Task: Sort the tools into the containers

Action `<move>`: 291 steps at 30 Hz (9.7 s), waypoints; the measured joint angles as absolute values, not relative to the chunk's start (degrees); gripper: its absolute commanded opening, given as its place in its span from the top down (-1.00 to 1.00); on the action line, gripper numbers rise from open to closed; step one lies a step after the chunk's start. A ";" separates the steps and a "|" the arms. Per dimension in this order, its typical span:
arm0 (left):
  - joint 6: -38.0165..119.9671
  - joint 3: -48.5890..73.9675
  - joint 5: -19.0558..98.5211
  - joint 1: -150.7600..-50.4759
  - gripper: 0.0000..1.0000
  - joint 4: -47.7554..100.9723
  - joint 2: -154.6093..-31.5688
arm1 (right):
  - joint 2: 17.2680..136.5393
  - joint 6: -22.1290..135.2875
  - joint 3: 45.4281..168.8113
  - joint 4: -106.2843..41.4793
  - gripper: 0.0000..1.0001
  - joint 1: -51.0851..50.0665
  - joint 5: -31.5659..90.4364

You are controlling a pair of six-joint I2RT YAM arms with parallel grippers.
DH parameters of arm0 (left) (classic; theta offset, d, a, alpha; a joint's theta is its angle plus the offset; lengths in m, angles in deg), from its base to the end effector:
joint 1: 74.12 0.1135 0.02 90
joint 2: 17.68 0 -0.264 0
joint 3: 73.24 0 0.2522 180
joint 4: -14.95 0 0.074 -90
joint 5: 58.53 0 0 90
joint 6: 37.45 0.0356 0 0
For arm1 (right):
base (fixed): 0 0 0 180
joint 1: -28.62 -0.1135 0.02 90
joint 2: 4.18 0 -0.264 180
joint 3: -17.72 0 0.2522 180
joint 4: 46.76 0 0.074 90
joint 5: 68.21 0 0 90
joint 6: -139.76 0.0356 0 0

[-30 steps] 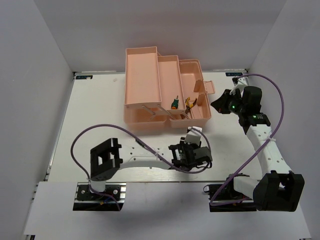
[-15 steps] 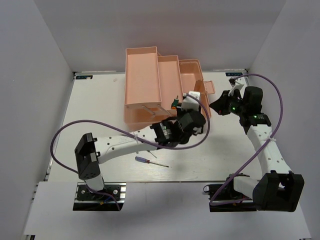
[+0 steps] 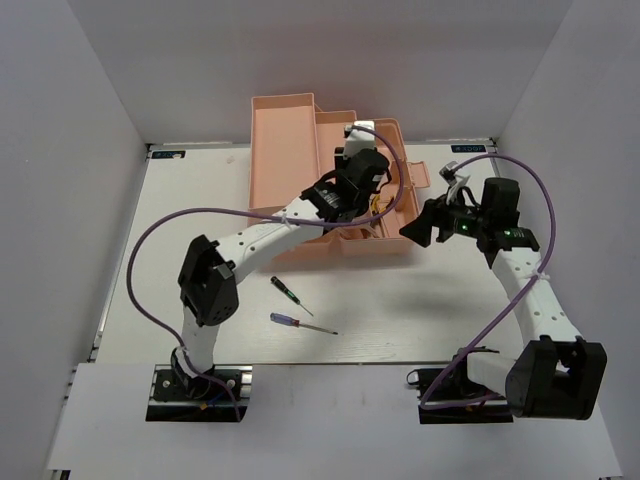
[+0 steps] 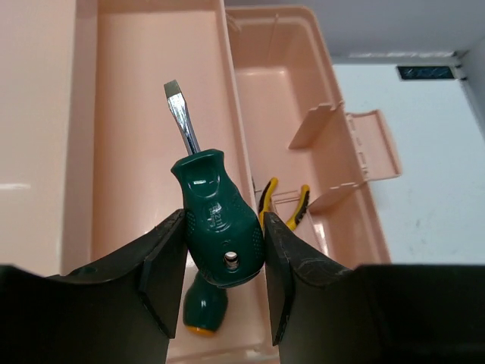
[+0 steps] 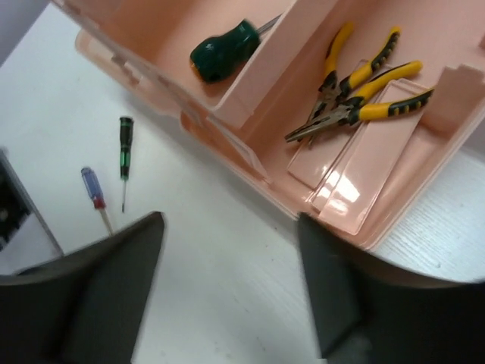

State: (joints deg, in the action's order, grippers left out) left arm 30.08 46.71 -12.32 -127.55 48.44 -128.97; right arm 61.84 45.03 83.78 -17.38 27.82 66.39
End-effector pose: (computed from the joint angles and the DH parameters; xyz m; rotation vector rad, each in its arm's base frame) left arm 0.2913 -0.3513 0.3556 0.0352 1.8808 -0.1387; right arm 0.2511 0.0285 0.3062 -0.5614 1.9250 0.7601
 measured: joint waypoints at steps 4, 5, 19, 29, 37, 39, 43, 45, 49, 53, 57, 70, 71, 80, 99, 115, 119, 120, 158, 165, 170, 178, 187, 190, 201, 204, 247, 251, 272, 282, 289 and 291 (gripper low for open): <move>30.08 47.30 -9.70 -125.60 0.32 50.23 -132.75 | 62.50 41.97 83.78 -15.79 -0.81 27.82 70.28; 30.08 47.30 -9.08 -125.19 0.24 50.73 -133.43 | 62.67 41.34 83.78 -15.46 -0.81 27.80 71.81; 32.35 48.37 -4.47 -123.72 -0.76 50.95 -133.03 | 62.65 35.31 81.18 -13.71 -0.25 25.13 84.08; 39.89 16.72 7.61 -124.12 0.86 38.17 -102.28 | 63.00 32.03 81.20 -12.44 1.00 13.02 77.06; 35.52 -6.33 9.17 -124.09 -0.48 37.31 -64.60 | 73.91 31.85 84.61 -11.70 1.00 -9.88 58.04; 30.84 -10.49 6.63 -124.09 -0.57 40.39 -59.38 | 77.91 33.84 86.79 -11.96 0.80 -14.34 52.75; 21.29 -19.06 0.23 -124.09 -0.63 52.18 -49.23 | 85.84 40.16 92.48 -13.51 0.38 -21.93 43.49; 17.75 -20.83 -2.20 -124.07 -0.63 57.33 -44.51 | 88.79 43.92 94.31 -15.20 0.32 -24.88 39.79; 13.44 -20.96 -5.39 -124.07 -0.63 62.14 -40.27 | 93.53 49.47 98.60 -15.28 0.29 -28.64 34.29; 9.99 -20.65 -7.18 -124.07 -0.63 67.39 -41.85 | 99.52 53.51 105.44 -15.15 0.23 -31.52 28.76; 7.87 -20.32 -8.30 -124.07 -0.63 71.39 -42.52 | 103.15 55.52 107.38 -15.20 0.19 -33.31 25.39; 5.44 -20.69 -7.62 -124.05 -0.63 74.95 -40.71 | 109.56 56.22 108.21 -15.06 0.16 -34.65 18.59; 5.27 -20.91 -7.12 -124.05 -0.60 74.86 -41.21 | 109.64 56.03 108.26 -15.13 0.16 -34.76 18.22; 2.62 -26.55 -0.39 -124.07 -0.16 72.37 -49.45 | 109.60 53.71 108.04 -15.15 0.93 -35.15 16.89; -9.84 -32.37 7.90 -124.05 -0.18 72.09 -56.27 | 90.61 36.86 110.16 1.31 1.00 -31.94 39.16; -18.45 -32.30 11.37 -124.05 -0.27 71.63 -62.70 | 97.01 36.05 145.24 2.01 1.00 -24.61 27.55; -21.25 -30.03 11.64 -124.12 -0.30 73.16 -69.19 | 98.91 39.46 146.62 -3.48 1.00 -22.89 18.92; -21.92 -29.46 11.88 -124.12 -0.30 73.35 -70.72 | 99.63 40.20 146.51 -4.88 0.91 -22.45 16.78; -34.99 -19.62 16.55 -124.55 0.38 66.78 -96.97 | 70.98 55.48 95.45 -13.23 -0.40 4.37 26.46; -34.80 -19.60 16.88 -124.55 0.99 65.64 -97.10 | 67.20 57.93 90.14 -14.61 -0.34 7.84 31.95; -31.98 -19.65 16.88 -124.55 1.00 66.38 -94.81 | 65.80 59.00 88.22 -15.28 -0.34 9.46 35.58; -20.96 -16.21 16.64 -125.19 1.00 64.66 -87.68 | 64.71 59.70 86.71 -16.16 -0.41 10.95 39.62; 2.34 -3.93 21.65 -125.62 1.00 50.93 -80.99 | 64.60 47.81 86.34 -14.17 1.00 12.10 54.90; 9.05 3.13 20.97 -125.58 1.00 48.90 -81.34 | 64.49 43.68 86.34 -12.66 1.00 12.28 60.25; 27.93 25.77 0.05 -120.07 1.00 43.04 -94.11 | 64.60 35.22 85.40 -9.49 1.00 12.80 68.38; 31.52 29.03 -4.93 -116.68 1.00 41.05 -98.00 | 65.32 33.84 85.09 -8.66 1.00 12.80 70.04; 9.53 -8.98 -0.65 -102.30 -0.71 62.91 -59.03 | 91.24 3.13 109.15 -6.28 -0.41 -17.38 49.89; 1.99 -18.16 2.85 -102.32 -0.71 68.28 -58.87 | 95.52 2.08 112.02 -6.43 -0.41 -20.75 45.19; -10.51 -35.95 19.64 -102.32 0.16 60.66 -61.36 | 108.66 2.17 117.22 -16.90 0.54 -26.98 27.99; -4.63 -43.10 27.31 -102.32 -0.12 44.57 -60.97 | 108.79 2.67 118.22 -16.40 1.00 -26.89 27.07; -0.50 -49.28 33.34 -102.32 -0.12 27.21 -68.90 | 108.48 3.33 120.78 -10.87 1.00 -26.78 27.18; 0.46 -49.31 34.11 -102.32 0.19 23.52 -71.64 | 108.24 4.18 122.20 -8.73 1.00 -26.56 27.25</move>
State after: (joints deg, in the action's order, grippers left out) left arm 0.46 -49.31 34.11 -102.32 23.52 -71.64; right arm 108.24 4.18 122.20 -8.73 -26.56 27.25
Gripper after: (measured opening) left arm 0.523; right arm 0.105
